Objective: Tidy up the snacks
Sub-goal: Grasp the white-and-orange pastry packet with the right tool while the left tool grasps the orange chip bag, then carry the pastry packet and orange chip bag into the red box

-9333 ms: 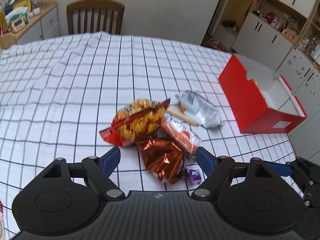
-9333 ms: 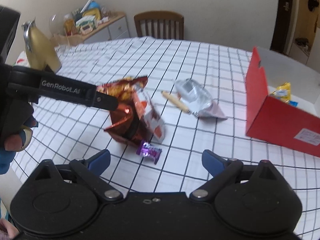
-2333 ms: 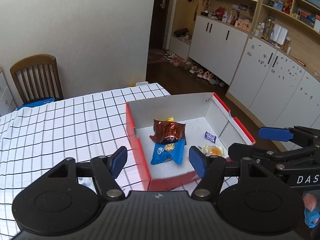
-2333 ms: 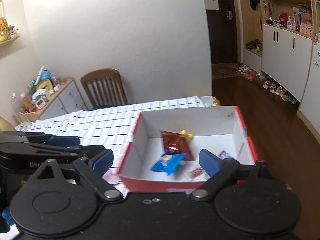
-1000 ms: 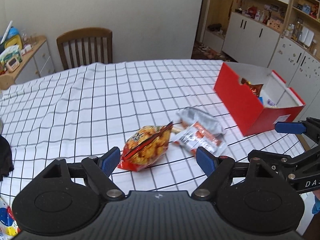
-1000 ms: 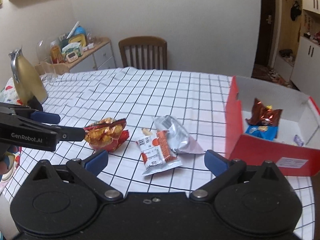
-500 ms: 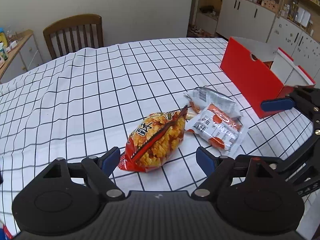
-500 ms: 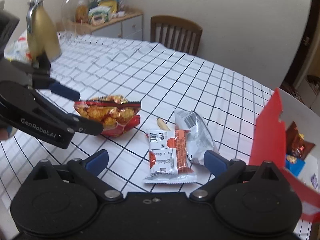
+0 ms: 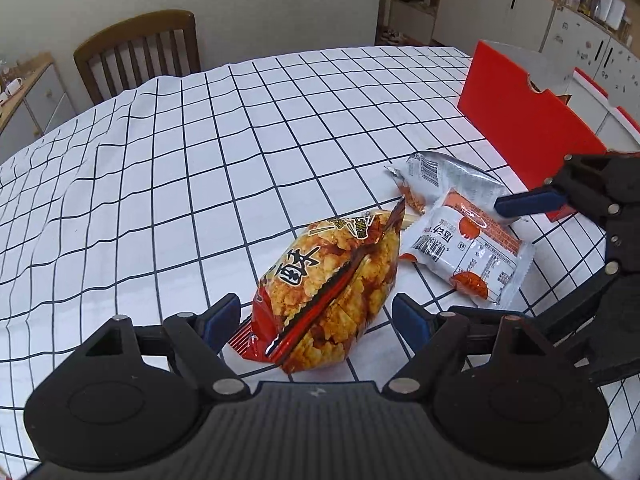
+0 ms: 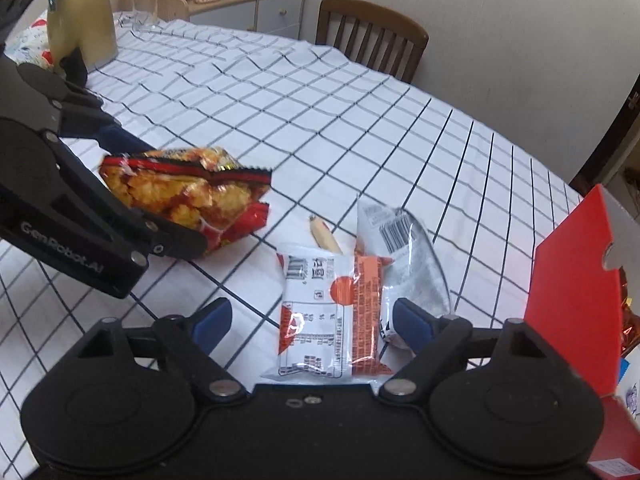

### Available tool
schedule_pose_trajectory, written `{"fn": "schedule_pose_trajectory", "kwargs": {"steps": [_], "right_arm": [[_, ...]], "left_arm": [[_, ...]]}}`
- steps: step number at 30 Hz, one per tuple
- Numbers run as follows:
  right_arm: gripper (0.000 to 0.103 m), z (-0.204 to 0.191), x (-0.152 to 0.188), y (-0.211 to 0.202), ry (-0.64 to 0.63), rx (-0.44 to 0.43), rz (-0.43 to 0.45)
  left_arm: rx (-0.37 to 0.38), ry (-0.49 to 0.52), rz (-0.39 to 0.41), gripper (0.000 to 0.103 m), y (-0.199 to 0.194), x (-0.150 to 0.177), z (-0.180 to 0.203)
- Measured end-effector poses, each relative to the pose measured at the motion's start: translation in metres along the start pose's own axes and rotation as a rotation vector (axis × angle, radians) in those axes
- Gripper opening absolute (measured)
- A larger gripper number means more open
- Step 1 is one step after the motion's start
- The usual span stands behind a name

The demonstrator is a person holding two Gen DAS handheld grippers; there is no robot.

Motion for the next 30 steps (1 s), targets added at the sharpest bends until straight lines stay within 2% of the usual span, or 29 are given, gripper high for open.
{"fn": "schedule_pose_trajectory", "kwargs": {"steps": [9,12,15,17,20,21,23,30], "right_arm": [[0.079,0.001,0.002,0.011,0.009,0.021,-0.013],[0.074,0.0,0.002,0.012,0.02,0.02,-0.022],[0.067,-0.002,0.003,0.011,0.01,0.047,-0.024],[0.055,-0.003,0.004,0.01,0.004,0.068,-0.026],[0.047,-0.002,0.005,0.007,0.024,0.082,-0.034],[0.047,-0.001,0.006,0.006,0.038,0.084,-0.036],[0.047,-0.002,0.008,0.0,0.062,0.082,-0.031],[0.047,-0.006,0.017,-0.026,0.117,0.077,-0.002]], "left_arm": [[0.015,-0.03,-0.001,0.082,0.006,-0.002,-0.001],[0.014,-0.04,-0.004,0.079,0.006,-0.002,-0.001],[0.008,-0.049,-0.01,0.074,0.006,-0.002,-0.002],[0.009,-0.057,-0.013,0.069,0.004,-0.001,-0.003],[0.006,-0.074,-0.015,0.067,0.002,0.0,-0.004],[0.005,-0.083,-0.017,0.067,0.001,0.001,-0.004],[0.012,-0.099,-0.02,0.06,-0.002,0.004,-0.004],[0.026,-0.122,-0.015,0.057,-0.018,0.016,0.004]]}}
Point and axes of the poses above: each gripper's, at about its wrist camera, not at the fingertips, and y roughly the way its jaws point, z to its right, x to its underside, the point moved 6 cm from there along y, roughly the way its jaws point, and after that the axes turned 1 degree about y, right-handed, at the moved point
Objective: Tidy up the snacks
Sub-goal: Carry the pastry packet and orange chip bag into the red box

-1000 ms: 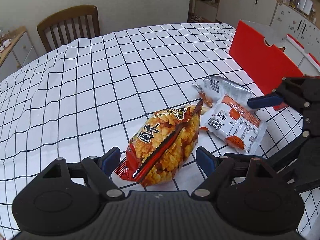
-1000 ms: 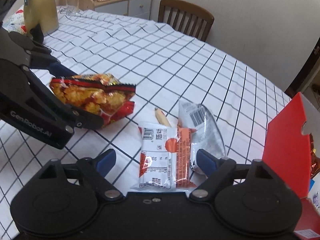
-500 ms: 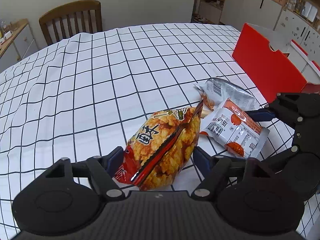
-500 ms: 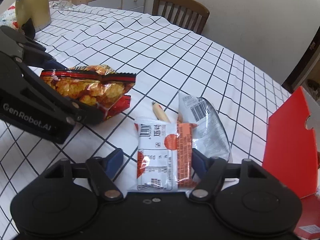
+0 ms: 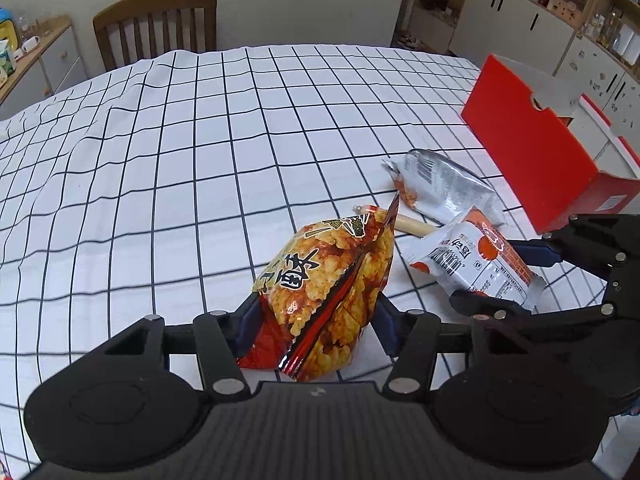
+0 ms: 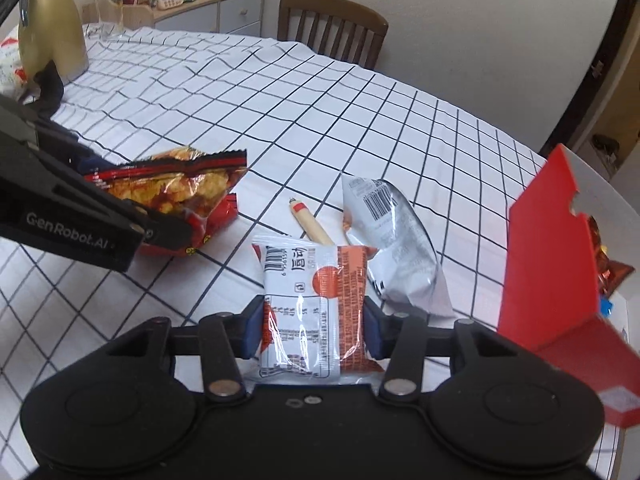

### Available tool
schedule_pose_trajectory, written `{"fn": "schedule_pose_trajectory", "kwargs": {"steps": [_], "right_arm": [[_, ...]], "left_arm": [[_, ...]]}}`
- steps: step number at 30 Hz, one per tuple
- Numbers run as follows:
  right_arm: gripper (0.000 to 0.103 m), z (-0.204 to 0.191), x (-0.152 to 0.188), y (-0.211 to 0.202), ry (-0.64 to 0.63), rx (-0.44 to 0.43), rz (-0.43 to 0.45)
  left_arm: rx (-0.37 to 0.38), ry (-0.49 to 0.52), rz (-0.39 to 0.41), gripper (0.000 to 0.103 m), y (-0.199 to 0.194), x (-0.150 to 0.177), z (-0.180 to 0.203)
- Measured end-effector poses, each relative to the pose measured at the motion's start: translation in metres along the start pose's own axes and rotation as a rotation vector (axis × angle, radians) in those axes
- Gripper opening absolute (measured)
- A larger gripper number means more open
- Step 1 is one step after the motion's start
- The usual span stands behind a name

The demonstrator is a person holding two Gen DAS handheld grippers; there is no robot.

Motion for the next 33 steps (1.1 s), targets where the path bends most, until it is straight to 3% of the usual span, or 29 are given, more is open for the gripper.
{"fn": "schedule_pose_trajectory", "kwargs": {"steps": [20,33], "right_arm": [[0.047,0.009,0.019,-0.096,0.218,-0.03,0.087],[0.047,0.031,0.028,-0.148,0.297,-0.012,0.147]], "left_arm": [[0.072,0.049,0.076,0.057,-0.078,0.021,0.054],[0.148,0.085,0.133,0.057,-0.117,0.012,0.093]]}}
Point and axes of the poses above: each gripper's, at about its wrist camera, not at the fingertips, and y roughly the way its jaws point, z to its right, x to its underside, the point moved 6 cm from there along y, roughly the way its jaws point, and after that the axes turned 1 degree about y, right-handed, at the moved point
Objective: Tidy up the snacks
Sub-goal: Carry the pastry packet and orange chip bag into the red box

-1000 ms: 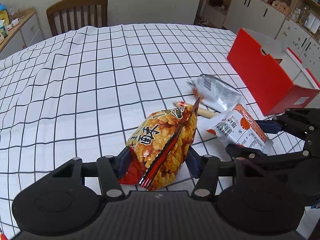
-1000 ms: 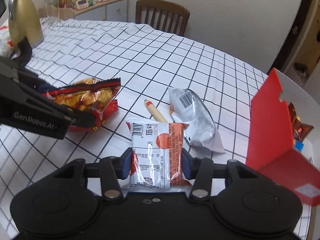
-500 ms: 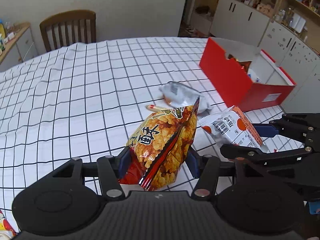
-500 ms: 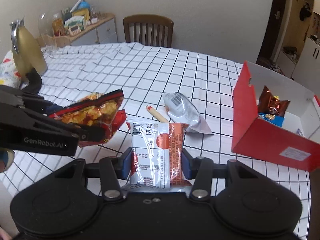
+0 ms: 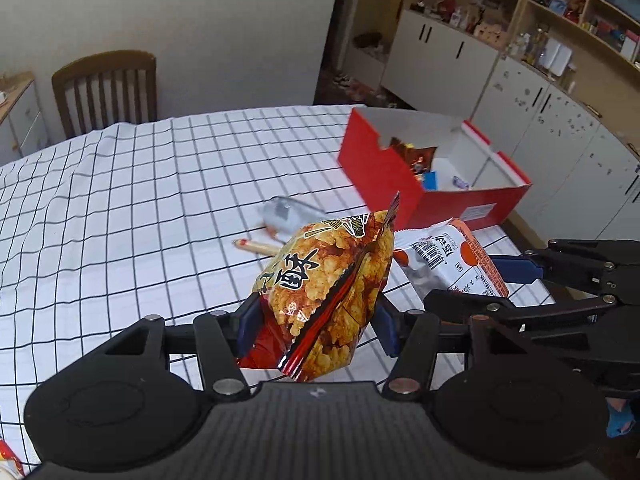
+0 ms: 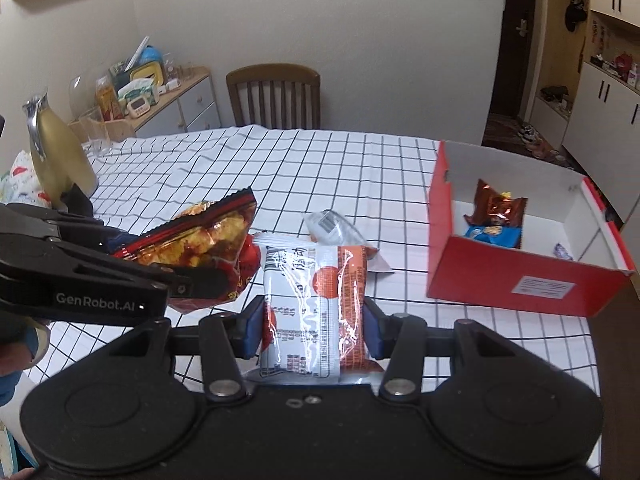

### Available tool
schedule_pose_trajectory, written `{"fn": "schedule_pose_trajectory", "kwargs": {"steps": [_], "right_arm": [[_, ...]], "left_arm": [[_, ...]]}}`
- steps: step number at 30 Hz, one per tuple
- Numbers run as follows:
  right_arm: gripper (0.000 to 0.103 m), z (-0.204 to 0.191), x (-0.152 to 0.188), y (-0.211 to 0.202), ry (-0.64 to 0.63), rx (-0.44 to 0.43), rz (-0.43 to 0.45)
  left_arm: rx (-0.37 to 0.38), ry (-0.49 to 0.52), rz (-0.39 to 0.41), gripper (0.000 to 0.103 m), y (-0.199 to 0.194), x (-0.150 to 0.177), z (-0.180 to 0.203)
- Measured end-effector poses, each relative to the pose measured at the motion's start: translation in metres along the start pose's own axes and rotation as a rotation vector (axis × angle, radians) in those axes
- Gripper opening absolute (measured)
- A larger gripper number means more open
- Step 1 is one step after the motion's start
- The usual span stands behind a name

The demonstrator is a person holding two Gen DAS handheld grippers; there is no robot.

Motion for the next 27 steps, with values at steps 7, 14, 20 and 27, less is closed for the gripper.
{"fn": "schedule_pose_trajectory", "kwargs": {"steps": [7,14,20,27], "right_arm": [[0.047,0.025,-0.007,-0.019,0.033,-0.014,0.037],[0.047,0.062,-0.018,-0.033,0.041,-0.027,0.069],[0.047,0.101,-0.025,-0.037,0.051,-0.026,0.079],[0.047,0.15,-0.028,-0.036,0.056,-0.019,0.078]], "left_arm": [[0.026,0.0,0.018,0.057,-0.003,-0.016,0.026],[0.035,0.0,0.043,0.057,0.004,-0.04,0.061],[0.037,-0.004,0.047,0.057,0.019,-0.06,0.094],[0.031,-0.012,0.045,0.057,0.044,-0.08,0.131]]}}
Point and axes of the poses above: each gripper's, at about its wrist camera, not at the fingertips, and y roughly the way its jaws point, z to its right, x to its underside, the point moved 6 cm from there along y, roughly the way its jaws point, and after that the axes turned 1 degree about y, right-handed, at the moved point
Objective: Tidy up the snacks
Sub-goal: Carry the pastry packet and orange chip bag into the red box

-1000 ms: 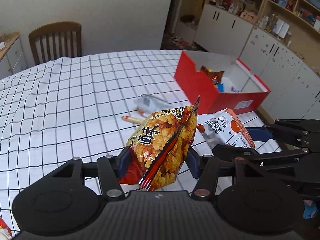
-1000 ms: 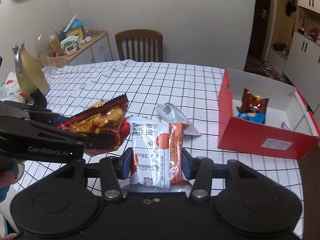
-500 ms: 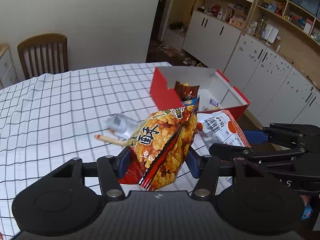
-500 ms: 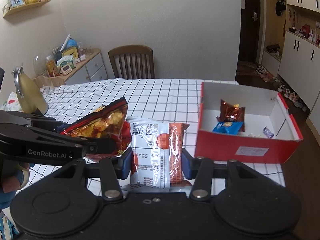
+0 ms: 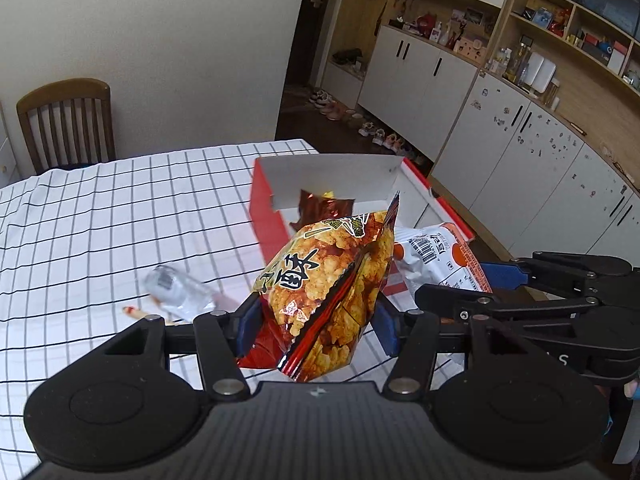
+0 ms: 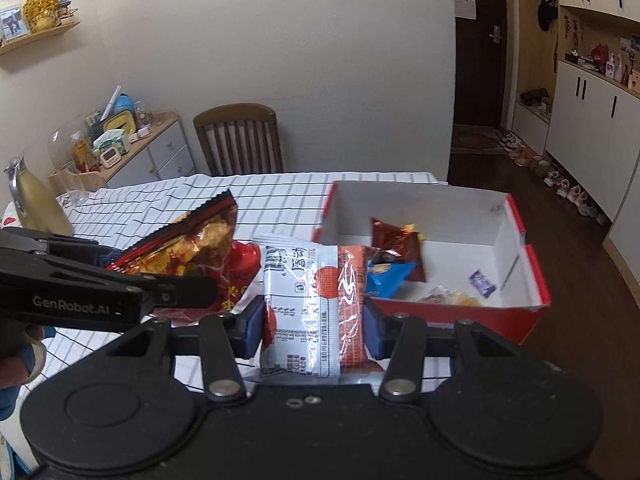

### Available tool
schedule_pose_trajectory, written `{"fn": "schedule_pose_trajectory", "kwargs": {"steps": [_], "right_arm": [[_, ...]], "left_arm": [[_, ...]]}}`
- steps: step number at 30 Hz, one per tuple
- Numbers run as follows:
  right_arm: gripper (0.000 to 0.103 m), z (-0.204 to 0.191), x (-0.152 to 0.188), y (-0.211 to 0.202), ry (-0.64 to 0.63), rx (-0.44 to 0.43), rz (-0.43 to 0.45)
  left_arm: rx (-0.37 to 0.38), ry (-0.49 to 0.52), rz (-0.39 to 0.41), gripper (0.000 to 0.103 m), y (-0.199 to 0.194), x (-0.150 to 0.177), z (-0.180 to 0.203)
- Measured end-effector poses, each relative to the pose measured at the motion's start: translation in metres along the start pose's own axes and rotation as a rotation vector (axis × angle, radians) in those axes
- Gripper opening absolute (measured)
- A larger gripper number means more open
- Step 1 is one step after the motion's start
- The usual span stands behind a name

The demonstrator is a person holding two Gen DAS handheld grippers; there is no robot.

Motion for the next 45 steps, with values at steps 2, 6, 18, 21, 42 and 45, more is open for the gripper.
{"fn": "schedule_pose_trajectory", "kwargs": {"steps": [2,6,18,21,42,45], "right_arm": [[0.047,0.013,-0.002,0.001,-0.001,0.006,0.0],[0.047,0.039,-0.007,0.004,-0.003,0.017,-0.003],[0.047,0.104,-0.025,0.034,-0.01,0.079,-0.028],[0.047,0.119,-0.029,0.048,-0.004,0.099,-0.047],[0.047,0.154,-0.02,0.134,-0.081,0.14,-0.217],[0.047,0.155,-0.016,0.138,-0.081,0.128,-0.237]], "left_arm": [[0.001,0.0,0.001,0.057,0.007,-0.006,0.009],[-0.005,-0.001,0.006,0.057,0.021,-0.02,0.024],[-0.034,0.003,-0.022,0.057,0.076,-0.058,0.054],[-0.047,0.003,-0.034,0.057,0.092,-0.067,0.057],[-0.137,0.024,-0.193,0.057,0.195,-0.073,0.06],[-0.143,0.021,-0.216,0.057,0.202,-0.069,0.06]]}}
Point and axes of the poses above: each gripper's, at about its wrist camera, not at the fingertips, and y roughly the way its jaws point, z to its right, x to its underside, the point moved 6 cm from there along y, roughly the way its jaws point, and after that the axes turned 1 degree about y, right-handed, at the moved point
